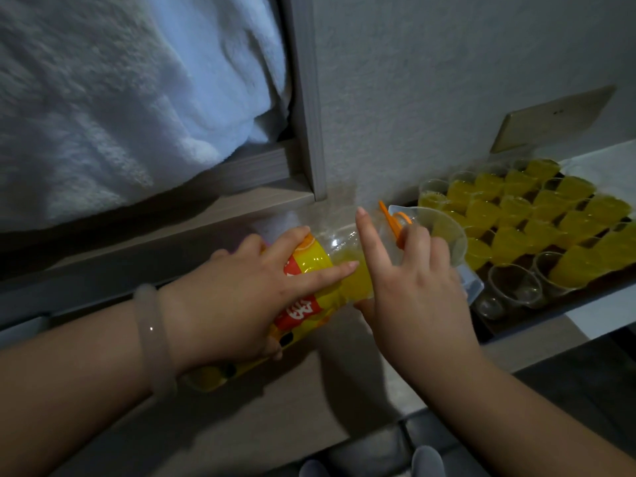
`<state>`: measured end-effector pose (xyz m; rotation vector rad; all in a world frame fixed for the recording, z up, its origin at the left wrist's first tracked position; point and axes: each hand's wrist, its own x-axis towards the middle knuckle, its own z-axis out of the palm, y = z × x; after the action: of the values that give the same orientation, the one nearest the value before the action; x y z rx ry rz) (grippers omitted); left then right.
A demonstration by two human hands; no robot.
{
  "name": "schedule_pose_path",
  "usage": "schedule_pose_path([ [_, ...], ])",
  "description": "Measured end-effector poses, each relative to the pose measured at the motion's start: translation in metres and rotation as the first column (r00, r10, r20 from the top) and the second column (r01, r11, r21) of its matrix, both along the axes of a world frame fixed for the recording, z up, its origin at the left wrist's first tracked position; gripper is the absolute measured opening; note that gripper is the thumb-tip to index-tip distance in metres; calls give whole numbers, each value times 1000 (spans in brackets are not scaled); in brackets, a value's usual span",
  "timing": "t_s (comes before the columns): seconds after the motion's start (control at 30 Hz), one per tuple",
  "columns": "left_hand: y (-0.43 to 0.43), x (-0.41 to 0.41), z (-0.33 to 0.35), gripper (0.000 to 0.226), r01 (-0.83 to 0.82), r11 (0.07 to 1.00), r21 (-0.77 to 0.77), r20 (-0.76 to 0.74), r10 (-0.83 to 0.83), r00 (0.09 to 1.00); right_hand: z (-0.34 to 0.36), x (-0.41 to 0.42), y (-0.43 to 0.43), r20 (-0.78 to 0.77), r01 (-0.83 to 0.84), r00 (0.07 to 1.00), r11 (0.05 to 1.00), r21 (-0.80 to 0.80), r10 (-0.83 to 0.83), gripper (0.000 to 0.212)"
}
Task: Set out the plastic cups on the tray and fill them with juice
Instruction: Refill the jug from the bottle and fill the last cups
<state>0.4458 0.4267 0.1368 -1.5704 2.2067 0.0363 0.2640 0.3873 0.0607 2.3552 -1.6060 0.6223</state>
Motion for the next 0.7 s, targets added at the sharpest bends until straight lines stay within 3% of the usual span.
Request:
schedule_pose_path([
  [0.7,-15,-11,15,122,41,998,52,135,-48,990,-3,-8,0,96,-34,995,991,132,21,110],
])
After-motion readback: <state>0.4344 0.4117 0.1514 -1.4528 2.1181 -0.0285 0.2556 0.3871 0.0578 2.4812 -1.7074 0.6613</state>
